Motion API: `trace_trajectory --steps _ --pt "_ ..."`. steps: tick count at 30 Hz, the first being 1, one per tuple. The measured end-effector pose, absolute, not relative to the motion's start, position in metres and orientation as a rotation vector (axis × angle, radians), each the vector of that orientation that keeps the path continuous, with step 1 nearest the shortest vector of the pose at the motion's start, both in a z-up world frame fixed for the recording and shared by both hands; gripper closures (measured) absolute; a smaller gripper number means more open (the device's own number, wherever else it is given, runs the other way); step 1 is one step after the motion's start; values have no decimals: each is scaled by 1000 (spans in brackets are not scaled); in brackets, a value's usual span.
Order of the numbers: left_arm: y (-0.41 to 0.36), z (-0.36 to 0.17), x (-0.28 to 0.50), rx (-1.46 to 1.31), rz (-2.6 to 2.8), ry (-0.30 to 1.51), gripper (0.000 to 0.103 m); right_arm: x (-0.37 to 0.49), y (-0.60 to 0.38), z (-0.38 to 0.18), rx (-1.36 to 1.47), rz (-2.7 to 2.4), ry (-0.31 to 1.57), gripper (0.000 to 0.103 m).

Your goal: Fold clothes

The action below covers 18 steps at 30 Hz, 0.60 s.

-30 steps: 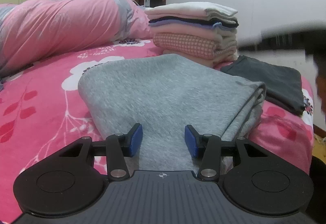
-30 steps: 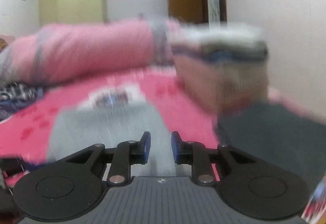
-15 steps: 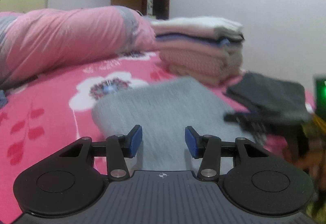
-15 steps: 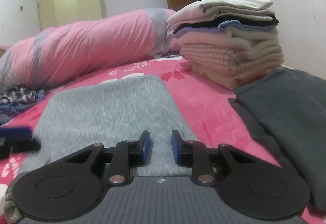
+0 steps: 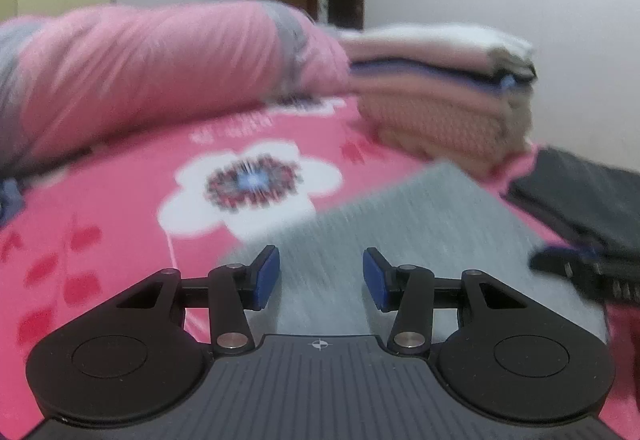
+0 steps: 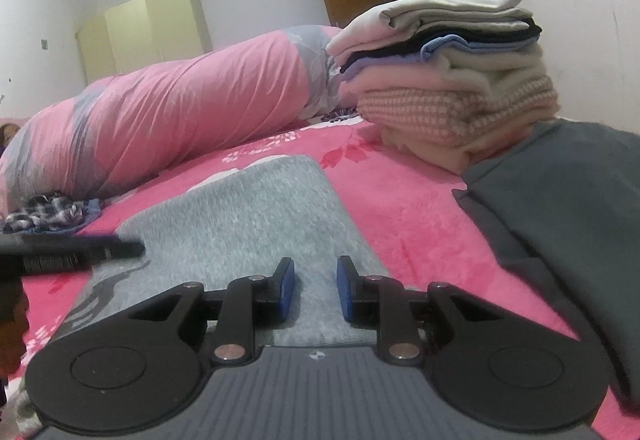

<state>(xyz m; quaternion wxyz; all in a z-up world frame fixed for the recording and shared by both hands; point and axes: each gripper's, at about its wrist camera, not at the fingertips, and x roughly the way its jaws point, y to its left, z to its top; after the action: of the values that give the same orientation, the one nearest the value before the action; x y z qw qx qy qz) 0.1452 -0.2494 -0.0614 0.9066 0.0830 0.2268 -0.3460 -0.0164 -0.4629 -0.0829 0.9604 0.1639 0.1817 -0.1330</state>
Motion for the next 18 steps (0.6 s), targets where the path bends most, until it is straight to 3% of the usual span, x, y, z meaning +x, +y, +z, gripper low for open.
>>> trace_trajectory --steps 5,13,18 --pt "-258 -89 177 134 -687 599 55 -18 -463 -84 343 -262 359 79" --pt "-260 -81 170 180 -676 569 55 -21 -474 -88 415 -234 336 79" --pt "-248 -56 146 229 -553 476 49 -22 -475 -89 424 -233 333 79"
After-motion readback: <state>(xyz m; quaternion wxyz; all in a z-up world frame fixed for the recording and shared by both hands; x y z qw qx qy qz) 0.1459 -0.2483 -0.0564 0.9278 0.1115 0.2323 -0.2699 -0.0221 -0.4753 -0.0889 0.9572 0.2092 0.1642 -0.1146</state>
